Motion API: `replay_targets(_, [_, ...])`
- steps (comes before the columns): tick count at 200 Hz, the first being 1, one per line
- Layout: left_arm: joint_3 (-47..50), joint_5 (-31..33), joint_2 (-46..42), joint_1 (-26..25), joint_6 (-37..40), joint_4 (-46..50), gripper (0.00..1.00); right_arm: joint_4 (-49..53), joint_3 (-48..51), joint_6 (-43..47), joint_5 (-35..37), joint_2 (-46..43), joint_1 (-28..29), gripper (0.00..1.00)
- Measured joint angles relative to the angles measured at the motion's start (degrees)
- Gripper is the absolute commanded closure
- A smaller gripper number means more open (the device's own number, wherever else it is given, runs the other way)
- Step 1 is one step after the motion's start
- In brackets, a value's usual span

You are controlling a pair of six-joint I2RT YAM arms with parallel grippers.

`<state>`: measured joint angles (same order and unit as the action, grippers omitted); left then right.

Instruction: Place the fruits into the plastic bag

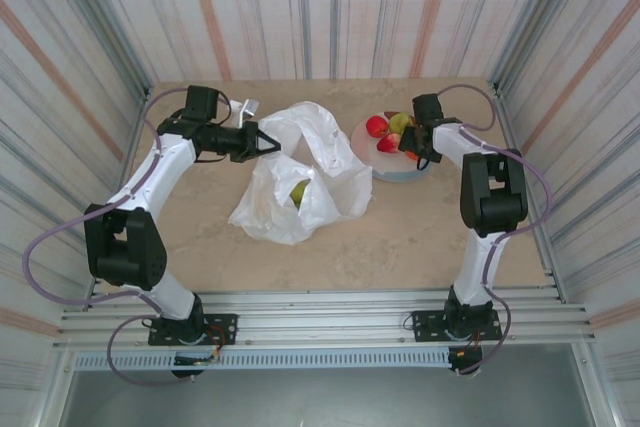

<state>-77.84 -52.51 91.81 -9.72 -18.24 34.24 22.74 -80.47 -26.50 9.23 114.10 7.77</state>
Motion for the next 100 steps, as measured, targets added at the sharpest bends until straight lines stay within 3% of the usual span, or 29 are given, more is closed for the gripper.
replay_targets(100, [0.00, -0.04, -0.02, 0.24, 0.00, -0.04, 1.00, -0.09, -0.22, 0.09, -0.04, 0.61, -0.04, 0.43])
